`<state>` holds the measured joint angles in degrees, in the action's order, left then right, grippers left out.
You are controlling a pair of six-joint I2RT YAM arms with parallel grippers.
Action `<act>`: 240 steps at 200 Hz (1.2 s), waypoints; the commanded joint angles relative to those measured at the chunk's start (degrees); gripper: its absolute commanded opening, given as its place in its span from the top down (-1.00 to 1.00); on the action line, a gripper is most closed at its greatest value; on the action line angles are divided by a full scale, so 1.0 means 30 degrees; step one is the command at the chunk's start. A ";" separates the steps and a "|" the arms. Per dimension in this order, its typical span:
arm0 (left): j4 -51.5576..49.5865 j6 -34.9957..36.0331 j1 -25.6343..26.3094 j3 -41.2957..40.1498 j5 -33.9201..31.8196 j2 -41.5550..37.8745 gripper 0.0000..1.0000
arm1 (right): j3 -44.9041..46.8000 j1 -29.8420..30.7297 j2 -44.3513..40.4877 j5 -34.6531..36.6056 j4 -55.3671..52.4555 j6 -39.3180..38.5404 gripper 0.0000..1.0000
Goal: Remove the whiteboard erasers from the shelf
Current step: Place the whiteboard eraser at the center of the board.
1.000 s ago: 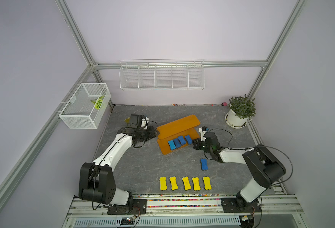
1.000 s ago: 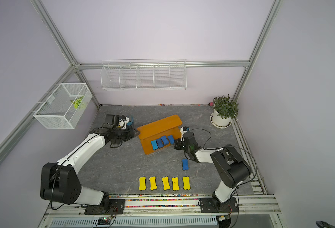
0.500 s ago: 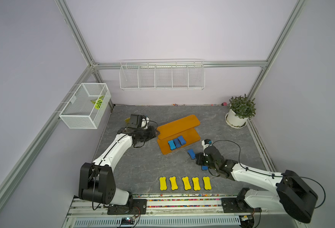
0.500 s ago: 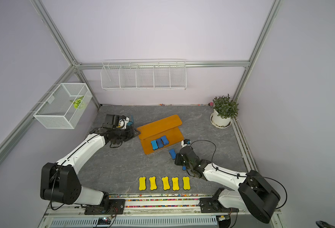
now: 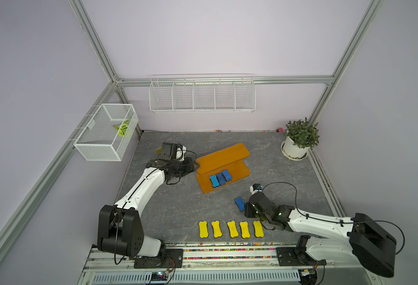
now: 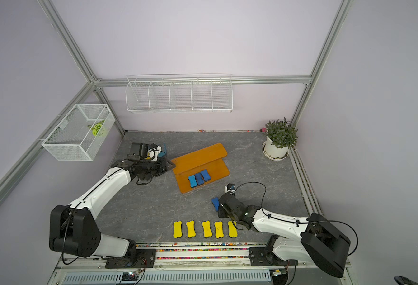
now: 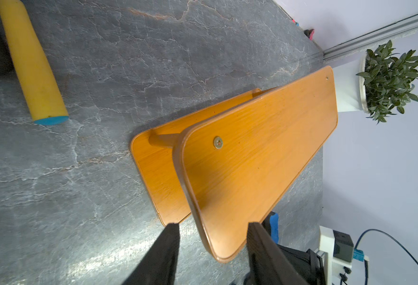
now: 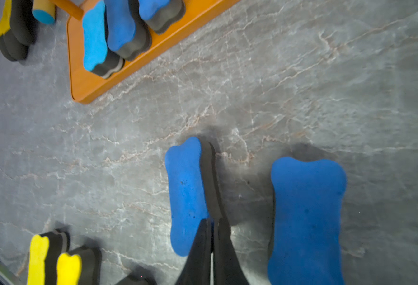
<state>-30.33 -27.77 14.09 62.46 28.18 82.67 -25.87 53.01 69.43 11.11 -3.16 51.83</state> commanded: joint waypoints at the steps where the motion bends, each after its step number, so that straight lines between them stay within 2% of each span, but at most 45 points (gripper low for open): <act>1: 0.0089 0.0221 -0.0012 -0.0157 0.0060 -0.0372 0.00 | 0.0406 0.0320 -0.0572 0.0154 -0.1265 0.0219 0.74; 80: 0.0086 0.0213 -0.0030 -0.0134 0.0094 -0.0292 0.00 | -0.0184 0.0503 -0.0785 -0.2443 -0.2236 -0.0767 0.46; 103: 0.0089 0.0208 -0.0026 -0.0161 0.0081 -0.0304 0.00 | -0.1021 0.0470 -0.1067 -0.2181 -0.3758 -0.1479 0.36; 127: 0.0060 0.0204 -0.0011 -0.0164 0.0064 -0.0307 0.00 | -0.2364 0.0508 -0.0953 -0.0745 -0.5891 -0.2672 0.25; 143: 0.0060 0.0213 -0.0033 -0.0164 0.0086 -0.0286 0.00 | -0.2973 0.0480 -0.0681 -0.0051 -0.5932 -0.3188 0.23; 158: 0.0060 0.0222 -0.0031 -0.0193 0.0023 -0.0303 0.00 | -0.3410 0.0222 -0.0404 0.0224 -0.4987 -0.3695 0.21; 175: -0.0028 0.0166 -0.0037 -0.0194 -0.0093 -0.0148 0.02 | -0.3397 -0.1014 0.0136 -0.1177 -0.2470 -0.4019 0.21; 208: -0.0088 0.0089 -0.0032 -0.0193 -0.0220 0.0032 0.15 | -0.4082 -0.3113 0.2351 -0.3556 0.1574 -0.4089 0.22; 240: 0.0059 0.0114 -0.0019 -0.0220 -0.0033 0.0152 0.30 | -0.4692 -0.4430 0.4668 -0.4388 0.4824 -0.4199 0.23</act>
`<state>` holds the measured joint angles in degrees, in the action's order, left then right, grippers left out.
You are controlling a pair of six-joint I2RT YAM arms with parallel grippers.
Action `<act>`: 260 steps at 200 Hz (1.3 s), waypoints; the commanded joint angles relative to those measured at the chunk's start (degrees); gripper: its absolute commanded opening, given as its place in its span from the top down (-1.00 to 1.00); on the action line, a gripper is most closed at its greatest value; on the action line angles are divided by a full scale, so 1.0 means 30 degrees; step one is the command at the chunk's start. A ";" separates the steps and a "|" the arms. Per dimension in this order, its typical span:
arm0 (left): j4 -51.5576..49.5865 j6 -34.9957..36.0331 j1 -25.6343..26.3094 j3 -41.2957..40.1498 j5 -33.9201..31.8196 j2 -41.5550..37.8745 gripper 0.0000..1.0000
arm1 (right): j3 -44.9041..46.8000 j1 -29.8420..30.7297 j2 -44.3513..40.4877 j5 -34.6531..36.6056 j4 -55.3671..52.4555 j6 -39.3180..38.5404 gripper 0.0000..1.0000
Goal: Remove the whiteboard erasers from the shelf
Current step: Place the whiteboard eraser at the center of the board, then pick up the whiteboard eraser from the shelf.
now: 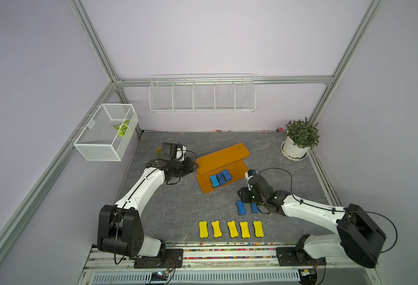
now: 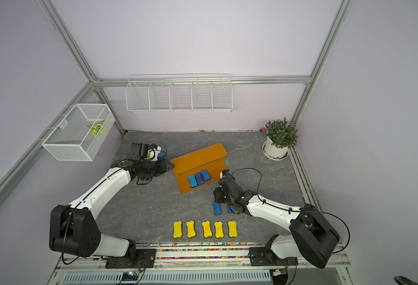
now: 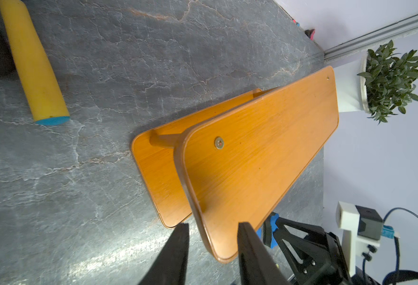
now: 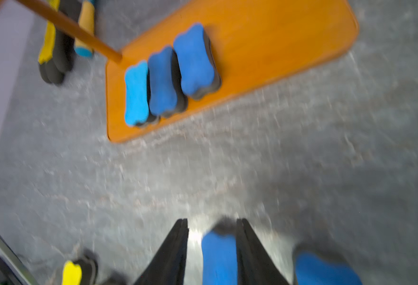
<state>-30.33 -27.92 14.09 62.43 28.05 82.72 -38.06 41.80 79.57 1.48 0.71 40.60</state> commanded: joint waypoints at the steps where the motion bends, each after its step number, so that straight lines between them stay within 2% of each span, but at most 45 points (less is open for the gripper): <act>1: 0.0060 0.0166 -0.0014 -0.0214 0.0017 0.0155 0.30 | -0.0649 -0.0736 0.1357 -0.1200 0.3626 -0.0461 0.23; 38: 0.0001 0.0141 -0.0014 -0.0143 0.0102 0.0484 0.40 | -0.1032 -0.1327 0.3360 -0.1427 0.6017 -0.0448 0.23; 103: -0.0203 0.0225 -0.0037 -0.0130 -0.0313 0.0523 0.41 | -0.1495 -0.2060 0.6318 -0.2162 0.9426 -0.0233 0.30; 173: -0.0198 0.0240 -0.0036 -0.0099 -0.0249 0.0699 0.41 | -0.1078 -0.2827 0.7877 -0.2894 1.2528 -0.0109 0.28; 260: -0.0204 0.0259 -0.0014 -0.0099 -0.0182 0.0699 0.41 | -0.1415 -0.2860 0.9129 -0.3009 1.3439 0.0072 0.26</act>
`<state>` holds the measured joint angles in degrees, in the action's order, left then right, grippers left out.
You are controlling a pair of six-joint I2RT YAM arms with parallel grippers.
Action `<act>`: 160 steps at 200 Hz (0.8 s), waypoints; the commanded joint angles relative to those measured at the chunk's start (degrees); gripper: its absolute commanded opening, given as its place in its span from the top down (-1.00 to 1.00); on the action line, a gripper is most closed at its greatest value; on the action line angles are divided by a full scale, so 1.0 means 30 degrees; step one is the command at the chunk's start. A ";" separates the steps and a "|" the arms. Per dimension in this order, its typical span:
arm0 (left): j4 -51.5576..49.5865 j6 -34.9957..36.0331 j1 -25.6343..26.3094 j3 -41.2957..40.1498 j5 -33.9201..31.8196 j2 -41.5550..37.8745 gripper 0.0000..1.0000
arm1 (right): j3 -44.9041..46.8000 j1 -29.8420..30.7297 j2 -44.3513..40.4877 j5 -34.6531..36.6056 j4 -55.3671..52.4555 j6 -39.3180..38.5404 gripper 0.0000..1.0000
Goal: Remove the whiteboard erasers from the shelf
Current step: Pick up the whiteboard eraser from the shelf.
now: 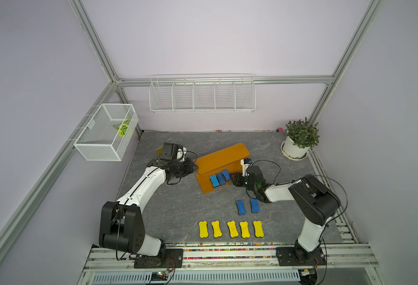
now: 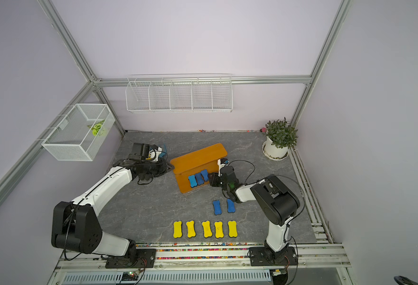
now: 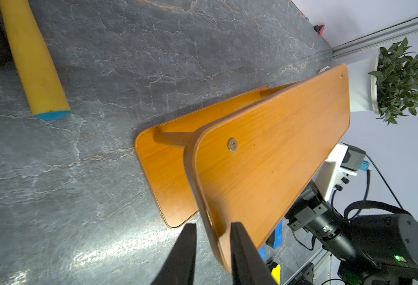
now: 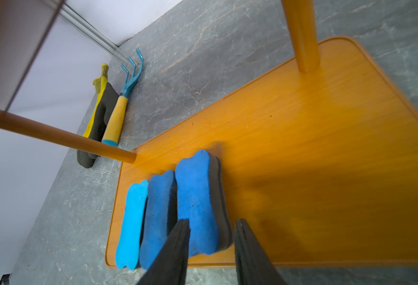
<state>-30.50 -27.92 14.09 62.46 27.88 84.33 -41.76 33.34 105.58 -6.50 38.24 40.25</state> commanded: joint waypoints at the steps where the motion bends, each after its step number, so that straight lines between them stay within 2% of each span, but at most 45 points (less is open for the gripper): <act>1: -0.0145 0.0272 -0.0026 -0.0106 -0.0124 0.0174 0.41 | -0.0193 -0.0040 0.0475 -0.0351 0.0947 0.0198 0.26; 115: -0.0207 0.0334 -0.0019 -0.0077 -0.0150 0.0248 0.41 | -0.0706 -0.0040 0.1802 -0.0820 0.1164 0.0550 0.28; 136: -0.0233 0.0343 -0.0035 -0.0077 -0.0192 0.0248 0.41 | -0.0664 -0.0040 0.1920 -0.0879 0.1199 0.0614 0.36; 160: -0.0233 0.0322 -0.0035 -0.0077 -0.0212 0.0269 0.41 | -0.0492 -0.0041 0.1813 -0.0821 0.1086 0.0555 0.56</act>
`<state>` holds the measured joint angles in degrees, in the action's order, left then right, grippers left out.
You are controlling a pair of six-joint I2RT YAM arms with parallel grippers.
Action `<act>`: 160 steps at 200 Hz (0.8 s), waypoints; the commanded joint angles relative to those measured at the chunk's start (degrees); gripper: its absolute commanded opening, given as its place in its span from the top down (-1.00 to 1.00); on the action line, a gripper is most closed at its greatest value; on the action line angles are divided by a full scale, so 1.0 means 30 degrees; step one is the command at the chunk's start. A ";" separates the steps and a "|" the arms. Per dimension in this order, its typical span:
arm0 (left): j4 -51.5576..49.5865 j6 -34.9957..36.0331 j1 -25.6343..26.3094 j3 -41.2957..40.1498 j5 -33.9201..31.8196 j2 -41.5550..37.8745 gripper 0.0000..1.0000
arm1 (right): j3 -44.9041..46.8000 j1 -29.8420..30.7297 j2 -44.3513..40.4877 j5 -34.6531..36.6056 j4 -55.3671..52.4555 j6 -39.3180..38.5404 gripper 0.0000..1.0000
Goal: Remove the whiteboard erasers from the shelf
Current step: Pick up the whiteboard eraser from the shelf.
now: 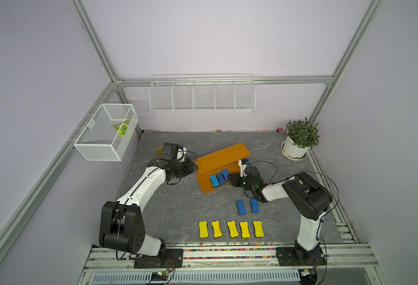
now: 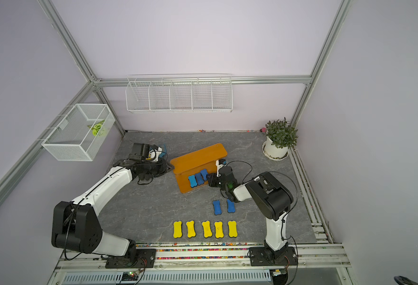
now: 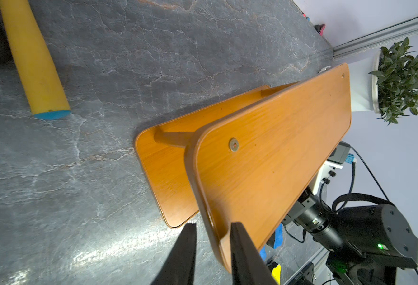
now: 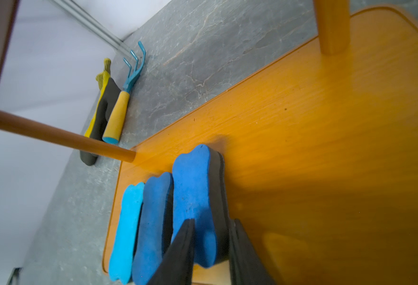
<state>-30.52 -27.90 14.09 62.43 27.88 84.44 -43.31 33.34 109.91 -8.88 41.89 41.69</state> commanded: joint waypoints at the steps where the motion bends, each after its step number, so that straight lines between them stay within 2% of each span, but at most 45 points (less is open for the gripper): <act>1: -0.0226 0.0311 -0.0021 -0.0069 -0.0226 0.0237 0.41 | 0.0053 -0.0040 0.0353 -0.0027 -0.0133 0.0076 0.56; 45: -0.0204 0.0233 -0.0037 -0.0069 -0.0246 0.0144 0.40 | 0.0420 -0.0040 -0.0140 0.0090 -0.0431 -0.0039 1.00; 99: -0.0252 0.0203 -0.0028 -0.0084 -0.0431 -0.0253 0.39 | 0.1013 -0.0042 -0.1812 0.0562 -0.1336 -0.0066 1.00; 135: -0.0255 0.0101 -0.0017 -0.0192 -0.0674 -0.0651 0.38 | 0.2240 0.0068 -0.4464 0.1527 -0.2553 0.0079 1.00; 160: -0.0200 0.0093 -0.0019 -0.0186 -0.0521 -0.0811 0.37 | 0.3290 0.0941 -0.6856 0.2539 -0.4392 -0.0340 1.00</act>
<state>-30.55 -27.94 14.09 62.43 26.68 83.66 -36.34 33.80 95.29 -5.17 34.48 42.09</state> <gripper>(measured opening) 0.315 0.074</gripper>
